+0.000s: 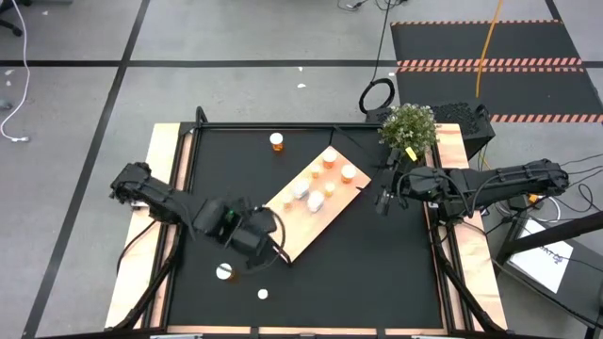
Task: Pick and place medicine bottles onto shelf by color
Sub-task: Align the small pill bottle with the other small pill bottle on the shelf
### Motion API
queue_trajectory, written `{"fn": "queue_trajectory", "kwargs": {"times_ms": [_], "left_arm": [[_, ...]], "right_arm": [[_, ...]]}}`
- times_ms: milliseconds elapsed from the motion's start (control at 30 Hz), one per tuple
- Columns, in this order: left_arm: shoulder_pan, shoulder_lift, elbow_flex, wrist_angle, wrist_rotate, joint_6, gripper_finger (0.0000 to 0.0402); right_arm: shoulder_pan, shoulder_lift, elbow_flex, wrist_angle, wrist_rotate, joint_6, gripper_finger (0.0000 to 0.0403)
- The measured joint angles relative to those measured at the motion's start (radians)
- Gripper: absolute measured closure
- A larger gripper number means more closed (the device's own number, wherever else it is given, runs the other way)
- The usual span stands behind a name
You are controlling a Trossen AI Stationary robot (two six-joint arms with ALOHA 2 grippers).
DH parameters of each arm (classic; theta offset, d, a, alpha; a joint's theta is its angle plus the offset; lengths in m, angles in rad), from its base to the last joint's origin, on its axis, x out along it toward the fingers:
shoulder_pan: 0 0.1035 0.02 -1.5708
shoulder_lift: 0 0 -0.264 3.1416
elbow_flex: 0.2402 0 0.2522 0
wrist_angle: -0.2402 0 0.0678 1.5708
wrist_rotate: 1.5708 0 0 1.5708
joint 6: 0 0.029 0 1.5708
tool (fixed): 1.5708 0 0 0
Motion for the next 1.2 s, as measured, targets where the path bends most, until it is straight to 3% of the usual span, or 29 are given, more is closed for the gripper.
{"fn": "queue_trajectory", "kwargs": {"times_ms": [200,467,633,1033,1200], "left_arm": [[-0.139,0.009,0.000,0.001,-0.075,-0.102,0.0174],[-0.265,0.083,0.000,0.060,-0.078,-0.134,0.0174],[-0.286,0.135,0.000,0.094,-0.013,-0.182,0.0174],[-0.283,0.244,0.000,0.180,0.147,-0.231,0.0174],[-0.283,0.283,0.000,0.208,0.167,-0.253,0.0174]], "right_arm": [[0.000,0.000,0.000,0.008,-0.020,0.044,0.0089],[0.000,0.002,0.000,-0.007,-0.029,0.110,0.0089],[0.004,0.002,0.000,-0.008,-0.098,0.149,0.0089],[0.088,0.002,0.000,-0.008,-0.099,0.164,0.0089],[0.102,0.002,0.000,-0.003,-0.099,0.164,0.0089]]}}
